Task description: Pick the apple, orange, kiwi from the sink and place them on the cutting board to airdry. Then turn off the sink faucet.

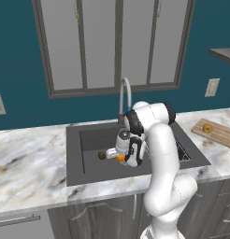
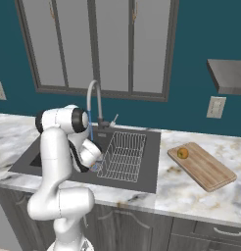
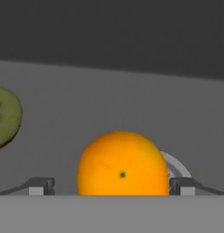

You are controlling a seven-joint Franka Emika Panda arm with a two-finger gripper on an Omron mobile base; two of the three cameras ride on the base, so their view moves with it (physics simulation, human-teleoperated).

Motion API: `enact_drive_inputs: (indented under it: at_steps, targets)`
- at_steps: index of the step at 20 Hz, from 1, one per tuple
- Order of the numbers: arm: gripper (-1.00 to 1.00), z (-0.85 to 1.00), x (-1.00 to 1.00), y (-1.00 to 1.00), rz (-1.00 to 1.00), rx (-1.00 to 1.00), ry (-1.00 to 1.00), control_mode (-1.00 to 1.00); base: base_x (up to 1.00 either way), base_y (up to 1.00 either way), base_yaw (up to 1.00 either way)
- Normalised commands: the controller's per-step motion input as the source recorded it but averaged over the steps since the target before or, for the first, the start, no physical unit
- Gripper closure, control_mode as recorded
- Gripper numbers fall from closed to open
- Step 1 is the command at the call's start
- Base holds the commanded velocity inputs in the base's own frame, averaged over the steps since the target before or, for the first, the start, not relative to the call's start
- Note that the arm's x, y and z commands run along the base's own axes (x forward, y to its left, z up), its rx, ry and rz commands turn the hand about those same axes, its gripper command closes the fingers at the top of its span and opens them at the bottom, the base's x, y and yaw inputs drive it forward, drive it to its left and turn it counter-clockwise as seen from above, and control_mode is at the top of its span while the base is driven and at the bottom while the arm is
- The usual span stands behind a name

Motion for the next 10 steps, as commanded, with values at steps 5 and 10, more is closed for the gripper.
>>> enact_drive_inputs:
  at_steps: [5,10]
  targets:
    - [1.0,-0.15,0.17,0.0,0.0,-0.01,0.0,-1.0,0.0,0.0,0.0]
    - [1.0,-0.05,0.05,0.0,0.0,0.0,0.0,-1.0,0.0,0.0,0.0]
